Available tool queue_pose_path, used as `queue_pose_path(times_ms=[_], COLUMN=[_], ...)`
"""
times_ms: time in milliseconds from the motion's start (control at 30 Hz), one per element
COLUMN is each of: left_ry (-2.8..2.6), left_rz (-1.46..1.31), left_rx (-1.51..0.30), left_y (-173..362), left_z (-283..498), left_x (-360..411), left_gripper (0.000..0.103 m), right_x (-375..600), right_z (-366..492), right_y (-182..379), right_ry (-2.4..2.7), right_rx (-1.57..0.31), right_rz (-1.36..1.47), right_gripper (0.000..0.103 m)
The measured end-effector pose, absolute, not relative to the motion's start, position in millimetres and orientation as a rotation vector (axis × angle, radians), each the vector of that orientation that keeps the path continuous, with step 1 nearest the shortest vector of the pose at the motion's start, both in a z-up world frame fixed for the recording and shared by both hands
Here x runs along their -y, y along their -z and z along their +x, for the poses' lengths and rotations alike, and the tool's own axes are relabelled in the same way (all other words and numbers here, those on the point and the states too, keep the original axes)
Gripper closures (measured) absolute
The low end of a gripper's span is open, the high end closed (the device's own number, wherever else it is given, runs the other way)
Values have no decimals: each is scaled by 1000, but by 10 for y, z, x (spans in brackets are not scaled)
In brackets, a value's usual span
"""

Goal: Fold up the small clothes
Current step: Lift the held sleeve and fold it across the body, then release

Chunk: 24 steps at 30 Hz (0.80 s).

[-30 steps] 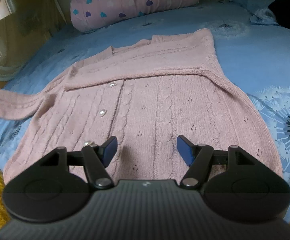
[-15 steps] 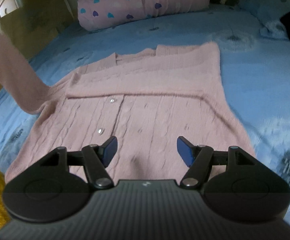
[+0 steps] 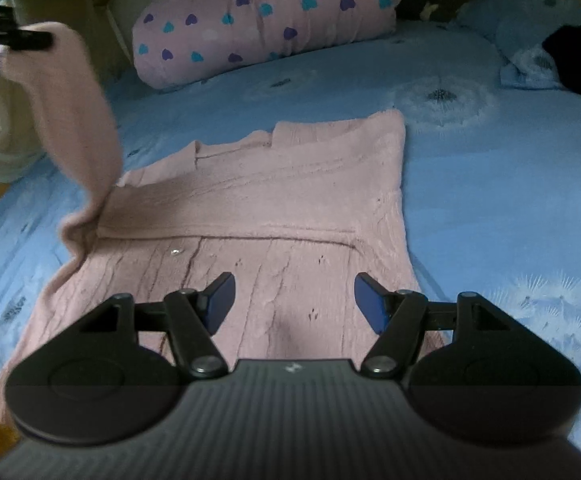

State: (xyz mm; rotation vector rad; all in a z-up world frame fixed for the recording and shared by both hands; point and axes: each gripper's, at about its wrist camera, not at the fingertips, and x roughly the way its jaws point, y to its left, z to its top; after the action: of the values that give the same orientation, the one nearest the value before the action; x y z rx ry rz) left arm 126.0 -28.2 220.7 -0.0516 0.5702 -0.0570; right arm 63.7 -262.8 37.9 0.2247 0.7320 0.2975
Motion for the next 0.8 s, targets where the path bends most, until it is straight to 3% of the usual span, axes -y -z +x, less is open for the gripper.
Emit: queue_pose_path(times_ms=[533,567,733,800], left_ry=[112,110,135,143], left_rz=[108,115,150,170], left_rx=[-779,-785,-776,-755], left_y=[-876,-848,-834,-884], left_z=[1993,2000,1959,1907], left_x=[1259,1275,1318,1330], left_gripper=[73,71,39,33], right_x=[2708,2697,2688,2694], right_z=[651,653,671,671], right_y=[-234,-234,-234,-231], right_ry=[-258,-256,-254,-251], right_rx=[-786,-785,-788,-789], right_rz=[202,194,187,189], right_gripper=[35,35,35,35])
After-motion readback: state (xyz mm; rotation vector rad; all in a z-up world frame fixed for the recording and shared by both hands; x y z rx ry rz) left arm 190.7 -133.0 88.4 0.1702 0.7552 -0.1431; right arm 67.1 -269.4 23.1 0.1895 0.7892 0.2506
